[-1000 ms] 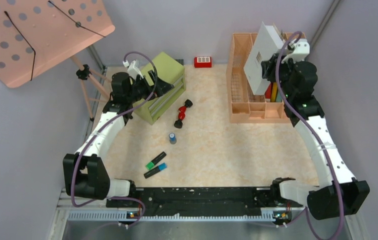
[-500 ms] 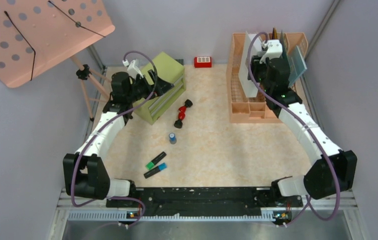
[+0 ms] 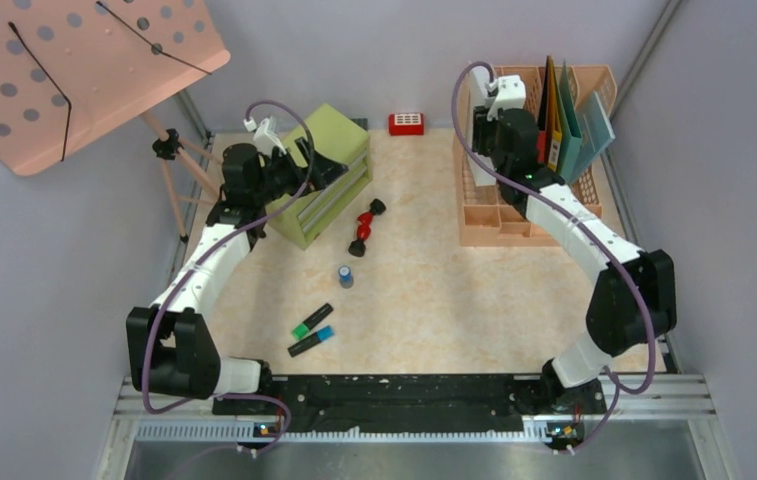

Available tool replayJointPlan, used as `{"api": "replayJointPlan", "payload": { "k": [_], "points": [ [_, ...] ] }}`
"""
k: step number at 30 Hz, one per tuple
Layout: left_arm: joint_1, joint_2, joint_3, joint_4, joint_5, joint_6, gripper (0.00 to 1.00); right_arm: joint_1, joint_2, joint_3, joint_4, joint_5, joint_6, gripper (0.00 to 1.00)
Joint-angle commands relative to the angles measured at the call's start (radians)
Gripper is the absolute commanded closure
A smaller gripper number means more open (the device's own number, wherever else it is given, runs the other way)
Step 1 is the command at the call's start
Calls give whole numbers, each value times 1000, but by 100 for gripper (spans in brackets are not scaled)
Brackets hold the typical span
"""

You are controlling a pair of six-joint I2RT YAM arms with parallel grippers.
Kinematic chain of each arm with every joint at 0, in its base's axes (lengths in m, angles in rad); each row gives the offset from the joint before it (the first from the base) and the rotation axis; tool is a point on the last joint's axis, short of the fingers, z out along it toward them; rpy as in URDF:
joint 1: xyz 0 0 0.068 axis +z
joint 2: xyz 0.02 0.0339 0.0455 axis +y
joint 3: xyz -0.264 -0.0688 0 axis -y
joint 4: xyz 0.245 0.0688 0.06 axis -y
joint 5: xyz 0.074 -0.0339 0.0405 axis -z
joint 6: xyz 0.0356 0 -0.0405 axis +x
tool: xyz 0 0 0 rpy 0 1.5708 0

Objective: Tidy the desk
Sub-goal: Place the book in the storage box.

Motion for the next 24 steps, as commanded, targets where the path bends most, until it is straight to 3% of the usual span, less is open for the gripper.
{"api": "replayJointPlan", "payload": {
  "k": [1,8,15,24],
  "points": [
    [2,-12,5,89,-14,-10,5,16,40,16,168,53,-24,100],
    [2,-6,-4,92,-22,-13,5,17,91,-97,297,47,-2,100],
    [2,-6,-13,103,-11,-25,5,16,97,-299,543,45,-14,100],
    [2,-11,-28,121,-9,-28,5,16,130,-363,678,60,-52,99]
  ]
}}
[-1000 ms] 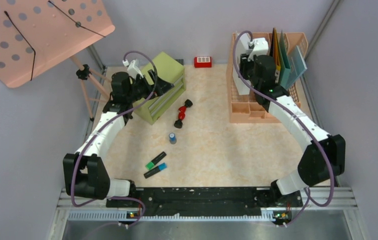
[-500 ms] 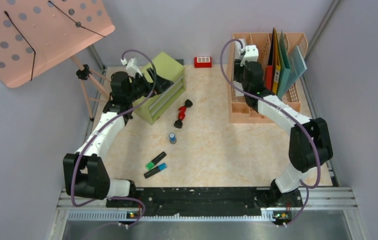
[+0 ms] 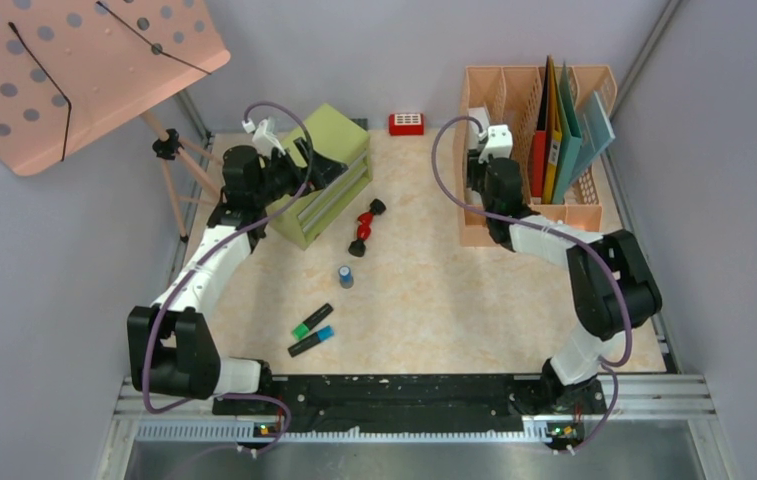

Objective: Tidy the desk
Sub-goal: Place the book in the storage box.

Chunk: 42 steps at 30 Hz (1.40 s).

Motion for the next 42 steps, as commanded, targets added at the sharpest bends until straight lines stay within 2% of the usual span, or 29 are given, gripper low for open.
{"api": "replayJointPlan", "payload": {
  "k": [1,10,17,18,19,22,28,29,31,32,42],
  "points": [
    [2,-11,-11,67,9,-3,5,9,12,-17,209,20,-41,99],
    [3,-21,-25,68,6,11,5,10,53,-64,429,36,-105,100],
    [3,-27,-24,64,2,24,5,9,124,11,378,47,-116,99],
    [3,-28,-24,61,1,26,5,10,130,13,375,42,-117,94],
    [3,-32,-25,61,2,28,5,8,131,11,373,41,-113,79],
    [3,-37,-28,56,0,34,5,9,125,-1,366,33,-98,57],
    [3,-53,-8,22,17,64,4,9,46,0,233,-13,-8,33],
    [3,-57,5,7,23,81,4,9,21,3,202,-21,0,27],
    [3,-67,30,-35,27,120,3,9,-17,5,156,-36,11,8],
    [3,-73,40,-53,24,140,3,9,-39,9,128,-46,14,3],
    [3,-177,129,-305,-152,347,1,9,-254,28,-134,-176,-19,1]
  ]
}}
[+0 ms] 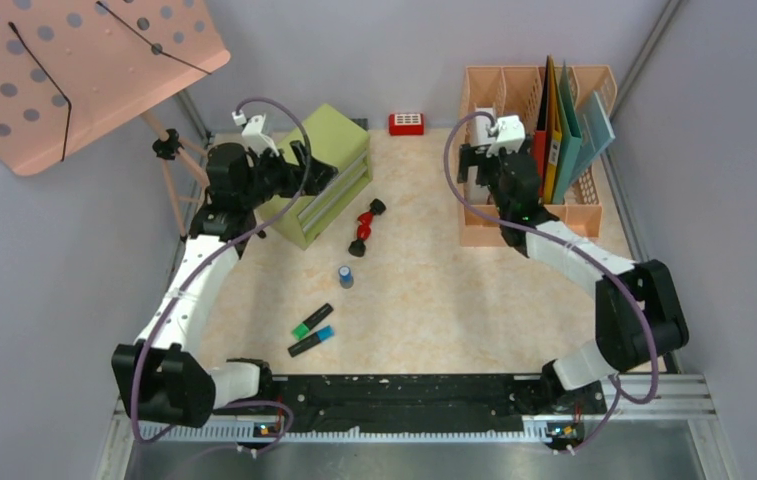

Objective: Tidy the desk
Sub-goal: Place the book in the storage box.

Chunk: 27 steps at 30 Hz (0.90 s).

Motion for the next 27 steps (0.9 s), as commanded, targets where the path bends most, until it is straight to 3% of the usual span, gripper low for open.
{"api": "replayJointPlan", "payload": {
  "k": [1,6,13,20,27],
  "points": [
    [3,-73,86,-140,-124,135,1,8,-111,70,-153,-75,-32,1],
    [5,-119,137,-268,-243,230,1,22,-211,119,-318,-145,-73,1],
    [33,-179,122,-281,-410,300,1,90,-240,238,-516,-240,-143,1],
    [44,-163,138,-279,-480,342,1,156,-153,346,-582,-361,-170,1],
    [69,-54,189,-293,-499,262,1,207,28,539,-621,-451,-129,1]
  ]
}}
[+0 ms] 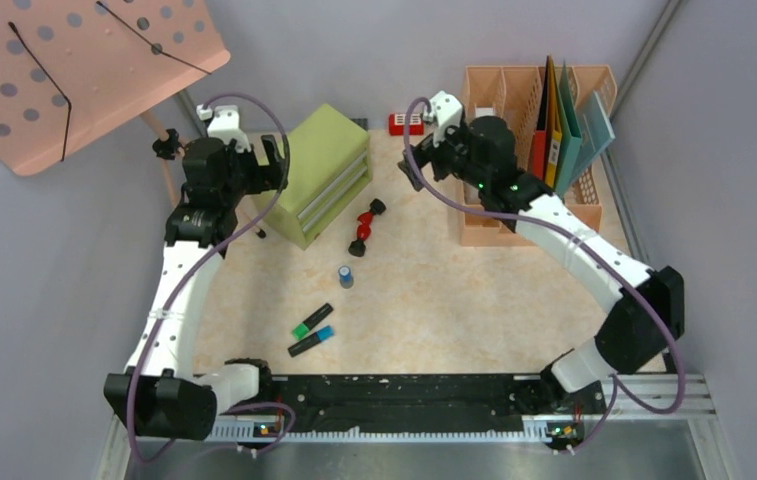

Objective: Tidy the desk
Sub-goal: Place the book in the storage box, then move the storage box to the center of the board.

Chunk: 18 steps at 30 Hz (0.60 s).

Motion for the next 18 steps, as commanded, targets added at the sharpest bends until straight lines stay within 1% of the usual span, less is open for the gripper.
{"api": "replayJointPlan", "payload": {
  "k": [1,4,7,12,15,18],
  "points": [
    [23,66,55,18,-32,-68,1,17,123,170,-28,-93,38,1],
    [44,100,54,37,-33,-123,1,16,260,306,-44,-109,69,1],
    [53,123,39,43,-85,-164,1,17,376,407,-41,-163,95,1],
    [54,79,-45,94,-136,-218,1,6,587,600,-55,-244,161,1],
    [53,44,-100,108,-120,-254,1,-14,707,720,-54,-289,214,1],
    [54,40,-131,104,-90,-275,1,-29,808,823,-54,-359,206,1]
  ]
}}
